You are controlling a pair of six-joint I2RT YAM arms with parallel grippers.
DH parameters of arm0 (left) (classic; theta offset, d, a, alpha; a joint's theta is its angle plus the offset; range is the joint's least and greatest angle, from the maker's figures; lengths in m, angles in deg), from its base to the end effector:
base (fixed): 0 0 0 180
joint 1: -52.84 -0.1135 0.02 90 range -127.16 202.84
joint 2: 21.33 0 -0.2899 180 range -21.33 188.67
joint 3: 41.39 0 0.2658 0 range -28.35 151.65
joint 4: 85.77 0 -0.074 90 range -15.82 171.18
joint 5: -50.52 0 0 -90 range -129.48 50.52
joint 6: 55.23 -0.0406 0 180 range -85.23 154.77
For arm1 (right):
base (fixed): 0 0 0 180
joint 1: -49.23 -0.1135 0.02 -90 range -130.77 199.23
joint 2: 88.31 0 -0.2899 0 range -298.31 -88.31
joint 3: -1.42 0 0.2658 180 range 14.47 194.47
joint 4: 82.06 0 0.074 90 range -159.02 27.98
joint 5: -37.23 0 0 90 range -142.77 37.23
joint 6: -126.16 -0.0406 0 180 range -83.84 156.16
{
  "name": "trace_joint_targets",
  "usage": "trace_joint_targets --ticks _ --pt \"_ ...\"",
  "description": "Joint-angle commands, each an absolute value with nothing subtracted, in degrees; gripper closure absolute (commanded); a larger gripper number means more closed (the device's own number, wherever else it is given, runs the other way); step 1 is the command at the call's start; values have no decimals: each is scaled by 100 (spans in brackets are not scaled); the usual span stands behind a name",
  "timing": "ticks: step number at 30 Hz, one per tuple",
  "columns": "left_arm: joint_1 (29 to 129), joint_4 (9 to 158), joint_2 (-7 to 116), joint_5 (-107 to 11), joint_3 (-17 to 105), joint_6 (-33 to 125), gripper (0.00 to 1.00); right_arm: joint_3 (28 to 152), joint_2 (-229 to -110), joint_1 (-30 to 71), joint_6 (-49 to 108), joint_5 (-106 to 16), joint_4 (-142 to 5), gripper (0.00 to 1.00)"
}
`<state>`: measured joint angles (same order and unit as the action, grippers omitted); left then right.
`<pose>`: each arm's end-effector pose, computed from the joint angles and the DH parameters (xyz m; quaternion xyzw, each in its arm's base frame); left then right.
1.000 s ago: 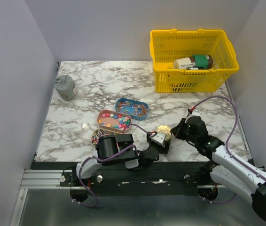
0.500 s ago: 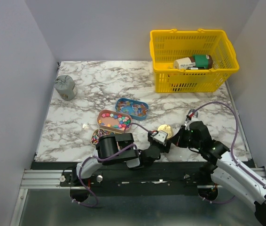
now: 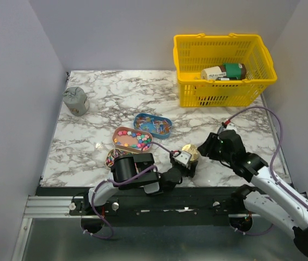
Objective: Pack the candies
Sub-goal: Screw the bottle lid onto the packing bottle.
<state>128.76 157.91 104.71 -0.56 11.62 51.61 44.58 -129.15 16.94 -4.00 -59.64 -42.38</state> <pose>0.1153 -0.3549 0.0765 0.1668 0.7317 -0.2665 0.6048 0.1354 0.0798 0.2445 0.0879 0.8908 0.2182 0.3888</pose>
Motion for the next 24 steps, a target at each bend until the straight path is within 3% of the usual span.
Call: trace_joint_targets --ticks 1,2,3,6,16,24 --pt "12913 13743 11086 -335 725 5630 37 4699 -13708 1671 -120 -6481 -4737 46" --pt "12913 13691 11094 -327 734 5630 37 4725 -14057 1689 -76 -6376 -4853 49" --pt "12913 13638 11103 -309 786 5630 36 4717 -14191 1689 -5 -6288 -5002 60" --pt "12930 13454 11121 -256 874 5639 36 4708 -14710 1715 22 -6077 -5424 72" --pt "12922 13085 11139 -116 1085 5718 36 4084 -14580 1715 -127 -5444 -5715 97" --pt "12895 12654 11191 -19 1358 5850 36 3311 -13930 1715 -365 -4961 -5636 99"
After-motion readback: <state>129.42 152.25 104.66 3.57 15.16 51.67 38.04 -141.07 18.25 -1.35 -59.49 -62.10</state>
